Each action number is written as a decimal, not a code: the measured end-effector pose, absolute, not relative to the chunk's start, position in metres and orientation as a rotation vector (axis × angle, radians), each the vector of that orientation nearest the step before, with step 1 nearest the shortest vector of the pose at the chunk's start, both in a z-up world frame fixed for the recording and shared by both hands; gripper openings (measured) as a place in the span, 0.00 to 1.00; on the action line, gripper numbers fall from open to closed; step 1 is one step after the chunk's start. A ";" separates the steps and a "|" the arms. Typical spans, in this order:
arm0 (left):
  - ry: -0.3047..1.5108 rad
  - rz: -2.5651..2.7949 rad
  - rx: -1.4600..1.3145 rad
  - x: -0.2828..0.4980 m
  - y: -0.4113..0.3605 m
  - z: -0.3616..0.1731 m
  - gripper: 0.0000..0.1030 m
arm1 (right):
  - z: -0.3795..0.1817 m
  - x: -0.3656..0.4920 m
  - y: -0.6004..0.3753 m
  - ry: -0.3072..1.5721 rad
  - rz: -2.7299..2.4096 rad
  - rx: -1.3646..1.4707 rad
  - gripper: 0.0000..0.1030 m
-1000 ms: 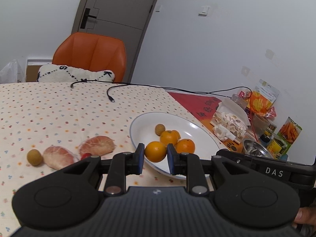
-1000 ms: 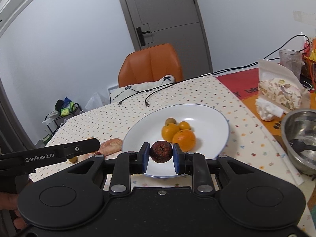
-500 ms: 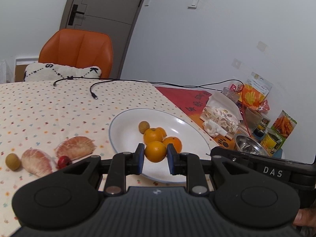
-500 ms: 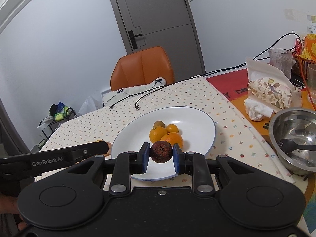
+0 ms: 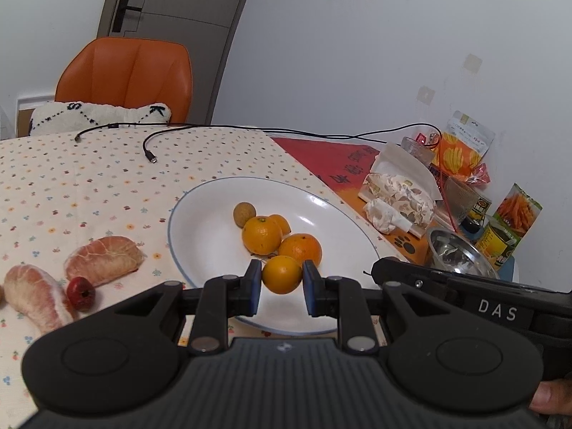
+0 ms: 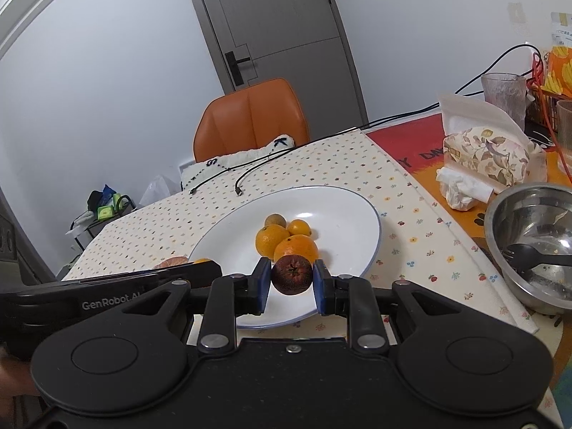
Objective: Organize fruits
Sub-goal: 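Carry the date and orange over the white plate and open both tools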
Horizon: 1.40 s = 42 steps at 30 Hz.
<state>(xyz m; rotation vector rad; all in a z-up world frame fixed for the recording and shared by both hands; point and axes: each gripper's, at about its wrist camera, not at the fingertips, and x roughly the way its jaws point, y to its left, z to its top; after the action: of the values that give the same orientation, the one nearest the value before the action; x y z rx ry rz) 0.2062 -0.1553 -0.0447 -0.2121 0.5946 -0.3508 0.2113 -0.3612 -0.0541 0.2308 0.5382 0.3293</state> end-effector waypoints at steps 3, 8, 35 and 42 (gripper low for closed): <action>0.600 -0.353 -0.211 0.210 -0.159 -0.047 0.22 | -0.056 0.214 -0.364 0.540 0.329 0.236 0.23; 0.606 -0.355 -0.197 0.218 -0.168 -0.050 0.22 | -0.058 0.217 -0.365 0.544 0.329 0.236 0.23; 0.605 -0.258 -0.160 0.210 -0.134 -0.036 0.37 | -0.066 0.237 -0.332 0.560 0.385 0.237 0.23; 0.597 -0.210 -0.162 0.199 -0.114 -0.029 0.49 | -0.065 0.237 -0.324 0.558 0.368 0.244 0.28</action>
<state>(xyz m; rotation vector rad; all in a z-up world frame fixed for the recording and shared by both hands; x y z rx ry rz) 0.1995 -0.1138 -0.0287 -0.1617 0.5971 -0.2105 0.2369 -0.3242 -0.0649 0.2440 0.5584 0.3677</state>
